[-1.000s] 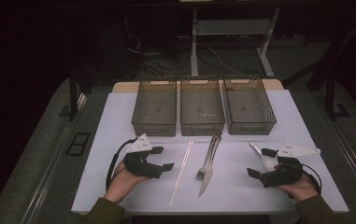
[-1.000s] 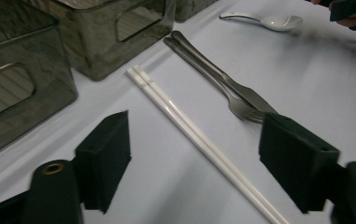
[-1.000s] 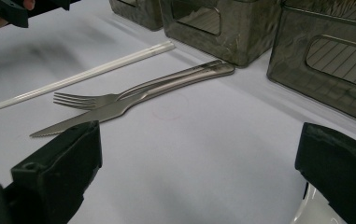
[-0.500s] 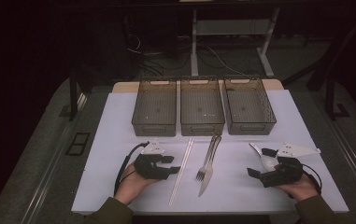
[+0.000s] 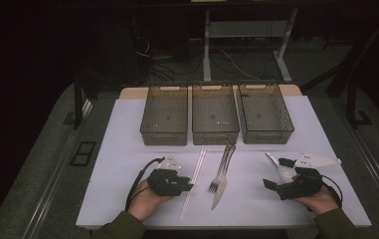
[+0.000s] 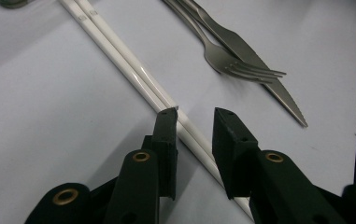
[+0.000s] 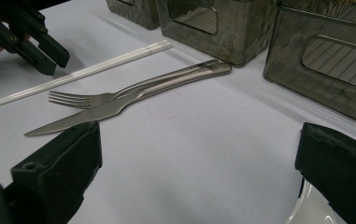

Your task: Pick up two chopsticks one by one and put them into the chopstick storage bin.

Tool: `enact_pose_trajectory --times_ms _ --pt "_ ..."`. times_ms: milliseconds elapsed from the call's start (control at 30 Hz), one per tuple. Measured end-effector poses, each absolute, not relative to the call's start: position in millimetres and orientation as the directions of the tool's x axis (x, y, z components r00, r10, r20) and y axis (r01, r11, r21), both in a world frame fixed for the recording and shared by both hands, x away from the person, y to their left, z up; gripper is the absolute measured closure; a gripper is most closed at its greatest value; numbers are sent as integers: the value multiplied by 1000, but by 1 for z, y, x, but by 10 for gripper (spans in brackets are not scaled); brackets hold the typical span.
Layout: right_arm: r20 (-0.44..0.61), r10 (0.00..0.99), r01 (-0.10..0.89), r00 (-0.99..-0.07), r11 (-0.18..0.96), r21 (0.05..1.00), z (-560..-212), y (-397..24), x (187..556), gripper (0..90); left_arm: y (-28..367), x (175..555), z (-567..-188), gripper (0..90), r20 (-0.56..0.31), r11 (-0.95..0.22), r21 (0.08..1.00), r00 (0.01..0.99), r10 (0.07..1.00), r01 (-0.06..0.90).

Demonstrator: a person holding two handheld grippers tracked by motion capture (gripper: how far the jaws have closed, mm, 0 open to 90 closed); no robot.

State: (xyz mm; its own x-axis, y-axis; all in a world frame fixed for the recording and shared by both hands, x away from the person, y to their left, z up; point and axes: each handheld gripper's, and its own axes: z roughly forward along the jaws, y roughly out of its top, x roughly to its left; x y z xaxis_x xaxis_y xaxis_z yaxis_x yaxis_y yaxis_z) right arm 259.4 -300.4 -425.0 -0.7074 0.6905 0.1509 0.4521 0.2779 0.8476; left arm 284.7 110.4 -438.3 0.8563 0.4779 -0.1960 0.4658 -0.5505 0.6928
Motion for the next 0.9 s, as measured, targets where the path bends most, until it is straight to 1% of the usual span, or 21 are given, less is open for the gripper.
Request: enact_pose_trajectory --times_ms 233,500,733,900 --pt "150 692 451 -706 277 848 -425 -301 260 7 106 283 -442 715 -192 -576 670 859 474 468" --pt "151 692 452 -706 275 849 -425 -301 260 7 105 283 -443 725 -169 -596 659 862 477 459" --pt "150 695 451 -703 273 849 -425 -301 259 7 104 282 -441 730 -124 -624 645 866 484 441" --pt "151 695 452 -703 273 850 -425 -301 259 6 105 282 -441 735 -120 -623 643 862 493 446"
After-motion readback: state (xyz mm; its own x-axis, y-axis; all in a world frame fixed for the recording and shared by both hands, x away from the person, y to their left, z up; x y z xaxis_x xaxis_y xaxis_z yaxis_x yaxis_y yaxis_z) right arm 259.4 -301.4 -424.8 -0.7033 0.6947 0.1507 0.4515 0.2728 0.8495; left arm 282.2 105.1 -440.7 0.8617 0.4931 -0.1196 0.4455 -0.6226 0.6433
